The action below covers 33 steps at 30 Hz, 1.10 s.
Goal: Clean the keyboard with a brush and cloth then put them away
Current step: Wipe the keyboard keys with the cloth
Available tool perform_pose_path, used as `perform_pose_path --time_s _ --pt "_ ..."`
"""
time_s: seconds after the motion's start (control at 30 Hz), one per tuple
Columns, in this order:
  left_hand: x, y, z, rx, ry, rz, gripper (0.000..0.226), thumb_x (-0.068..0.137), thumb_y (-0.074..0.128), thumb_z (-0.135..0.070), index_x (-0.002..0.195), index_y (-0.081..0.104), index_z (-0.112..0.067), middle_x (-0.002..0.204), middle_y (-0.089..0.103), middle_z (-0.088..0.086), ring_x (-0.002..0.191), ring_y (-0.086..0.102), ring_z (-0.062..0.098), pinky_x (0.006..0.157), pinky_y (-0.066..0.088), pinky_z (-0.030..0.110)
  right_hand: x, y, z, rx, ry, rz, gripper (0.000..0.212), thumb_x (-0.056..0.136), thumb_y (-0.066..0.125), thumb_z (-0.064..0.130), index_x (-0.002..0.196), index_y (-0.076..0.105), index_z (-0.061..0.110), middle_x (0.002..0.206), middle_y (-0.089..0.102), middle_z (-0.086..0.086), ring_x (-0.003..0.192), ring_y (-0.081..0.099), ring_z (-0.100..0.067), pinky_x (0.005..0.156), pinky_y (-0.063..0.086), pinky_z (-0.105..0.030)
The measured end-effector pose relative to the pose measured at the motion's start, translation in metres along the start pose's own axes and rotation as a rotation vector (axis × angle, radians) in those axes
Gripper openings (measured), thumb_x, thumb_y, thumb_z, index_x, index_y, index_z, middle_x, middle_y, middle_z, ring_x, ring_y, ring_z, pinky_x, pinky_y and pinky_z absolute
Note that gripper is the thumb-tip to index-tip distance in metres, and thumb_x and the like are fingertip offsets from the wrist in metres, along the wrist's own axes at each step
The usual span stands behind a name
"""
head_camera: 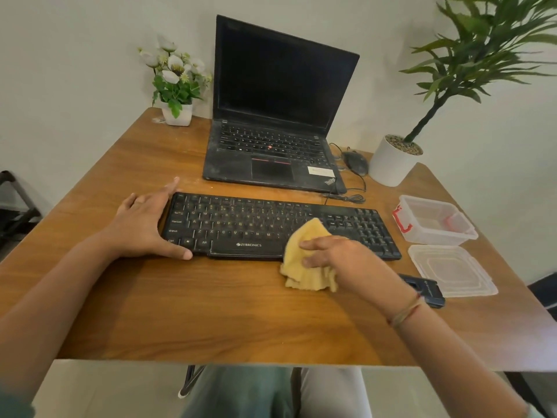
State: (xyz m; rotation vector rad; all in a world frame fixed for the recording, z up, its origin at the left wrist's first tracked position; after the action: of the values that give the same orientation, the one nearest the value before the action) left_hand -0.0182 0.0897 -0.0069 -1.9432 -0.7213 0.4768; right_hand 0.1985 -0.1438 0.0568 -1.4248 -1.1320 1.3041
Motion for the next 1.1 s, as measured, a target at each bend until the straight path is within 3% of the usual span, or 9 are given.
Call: perform_pose_path --time_s 0.13,0.2,0.3,0.4,0.47,0.67,0.9,1.0,1.1 --pt "0.000 0.000 0.000 0.010 0.005 -0.006 0.146 0.027 0.047 -0.096 0.147 -0.011 -0.036 0.155 0.020 0.004 0.141 0.019 0.025 0.115 -0.001 0.043 -0.019 0.001 -0.061 0.018 0.209 0.045 0.050 0.084 0.056 -0.002 0.122 0.062 0.029 0.147 0.039 0.014 0.135 0.036 -0.011 0.107 0.026 -0.023" --pt "0.000 0.000 -0.001 0.012 0.003 -0.013 0.144 0.030 0.050 -0.092 0.147 -0.010 -0.035 0.155 0.020 0.004 0.141 0.019 0.025 0.115 0.000 0.043 -0.023 0.004 -0.086 0.006 0.326 0.080 0.044 0.085 0.057 0.002 0.120 0.063 0.027 0.143 0.045 0.008 0.131 0.043 -0.016 0.107 0.034 -0.029" --pt "0.000 0.000 -0.002 0.000 0.001 -0.007 0.144 0.030 0.051 -0.092 0.147 -0.009 -0.035 0.155 0.019 0.003 0.141 0.018 0.024 0.115 0.000 0.043 -0.029 -0.011 -0.113 -0.106 0.509 -0.097 0.035 0.085 0.057 0.004 0.115 0.064 0.020 0.122 0.061 -0.002 0.109 0.059 -0.020 0.092 0.047 -0.028" --pt "0.000 0.000 -0.001 -0.008 -0.002 -0.002 0.145 0.029 0.050 -0.094 0.147 -0.009 -0.036 0.155 0.021 0.003 0.141 0.019 0.025 0.115 -0.001 0.043 -0.027 -0.035 -0.130 -0.011 0.618 -0.341 0.035 0.083 0.055 -0.002 0.113 0.065 0.010 0.114 0.062 -0.013 0.100 0.059 -0.031 0.084 0.045 -0.036" --pt "0.000 0.001 -0.001 -0.004 0.000 -0.001 0.144 0.029 0.049 -0.095 0.147 -0.010 -0.037 0.154 0.021 0.003 0.141 0.019 0.024 0.115 -0.001 0.043 -0.014 -0.043 -0.136 -0.024 0.620 -0.399 0.035 0.084 0.055 -0.001 0.116 0.063 0.008 0.112 0.061 -0.017 0.096 0.059 -0.035 0.081 0.046 -0.038" --pt "0.000 -0.001 -0.002 0.001 -0.005 -0.031 0.145 0.028 0.050 -0.095 0.147 -0.008 -0.036 0.153 0.025 0.002 0.140 0.021 0.024 0.116 0.001 0.044 0.027 -0.010 -0.139 -0.064 0.542 -0.135 0.048 0.085 0.050 -0.005 0.127 0.058 0.018 0.117 0.063 -0.014 0.104 0.060 -0.030 0.090 0.050 -0.039" --pt "0.001 -0.002 -0.002 -0.011 -0.018 -0.037 0.144 0.027 0.052 -0.091 0.147 -0.007 -0.038 0.151 0.027 0.005 0.138 0.022 0.028 0.114 0.005 0.046 -0.003 0.004 -0.141 0.062 0.714 -0.142 0.047 0.089 0.045 -0.002 0.131 0.055 0.018 0.117 0.061 -0.016 0.102 0.060 -0.030 0.083 0.047 -0.033" --pt "0.000 -0.002 -0.003 -0.023 -0.013 -0.039 0.146 0.024 0.049 -0.095 0.147 -0.006 -0.038 0.152 0.026 0.004 0.138 0.021 0.029 0.114 0.005 0.047 -0.010 0.000 -0.131 0.039 0.735 -0.120 0.038 0.090 0.047 0.003 0.125 0.058 0.014 0.115 0.062 -0.014 0.101 0.060 -0.029 0.082 0.047 -0.032" --pt "-0.001 -0.002 -0.004 -0.031 -0.009 -0.044 0.148 0.022 0.046 -0.097 0.148 -0.004 -0.037 0.152 0.026 0.004 0.138 0.022 0.030 0.114 0.006 0.047 -0.009 -0.008 -0.115 0.041 0.742 -0.073 0.029 0.091 0.046 0.006 0.115 0.061 0.010 0.106 0.063 -0.011 0.087 0.056 -0.024 0.074 0.046 -0.028"
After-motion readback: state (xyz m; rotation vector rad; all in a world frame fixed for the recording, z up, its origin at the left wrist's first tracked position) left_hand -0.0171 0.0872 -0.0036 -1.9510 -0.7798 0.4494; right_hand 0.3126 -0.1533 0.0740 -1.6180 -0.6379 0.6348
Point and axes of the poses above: each hand's wrist, its own x-axis towards the middle knuckle, its own y-axis out of the palm, z = x × y, the point moved 6 cm from there along x, towards the middle knuckle
